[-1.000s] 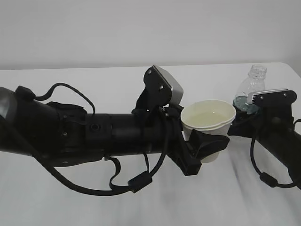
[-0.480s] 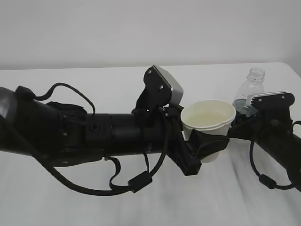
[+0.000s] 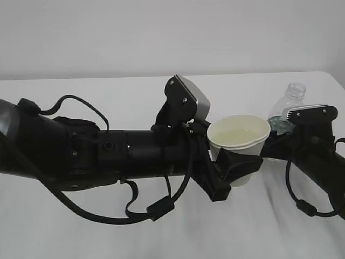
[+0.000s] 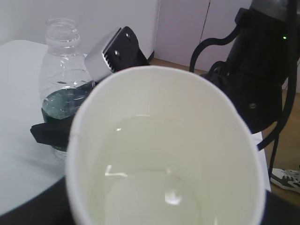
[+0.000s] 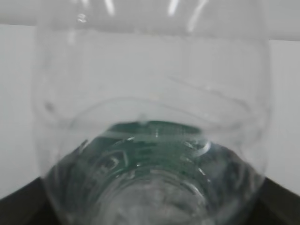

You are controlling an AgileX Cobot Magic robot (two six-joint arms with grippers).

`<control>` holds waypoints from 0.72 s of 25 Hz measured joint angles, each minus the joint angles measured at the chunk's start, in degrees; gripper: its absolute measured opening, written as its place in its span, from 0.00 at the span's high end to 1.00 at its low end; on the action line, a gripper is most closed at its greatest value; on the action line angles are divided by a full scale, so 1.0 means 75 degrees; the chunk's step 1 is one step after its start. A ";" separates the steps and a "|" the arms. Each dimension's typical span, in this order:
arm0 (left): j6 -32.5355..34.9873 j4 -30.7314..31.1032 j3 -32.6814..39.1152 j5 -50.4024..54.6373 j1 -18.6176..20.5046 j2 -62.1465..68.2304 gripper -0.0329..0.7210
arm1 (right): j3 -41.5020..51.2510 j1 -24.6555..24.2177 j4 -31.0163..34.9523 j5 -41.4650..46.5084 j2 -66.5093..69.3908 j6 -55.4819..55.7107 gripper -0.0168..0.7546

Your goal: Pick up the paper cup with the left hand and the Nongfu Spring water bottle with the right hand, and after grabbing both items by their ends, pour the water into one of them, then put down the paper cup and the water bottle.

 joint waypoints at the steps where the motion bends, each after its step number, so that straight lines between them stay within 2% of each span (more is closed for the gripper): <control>1: 0.0000 0.0000 0.0000 0.0000 0.0000 0.0000 0.36 | 0.0000 0.0000 0.0000 -0.0013 0.0000 0.0000 0.21; 18: 0.0003 0.0000 0.0000 0.0000 0.0000 0.0000 0.36 | 0.1130 0.0000 -0.0025 -0.0044 -0.0753 0.0007 0.21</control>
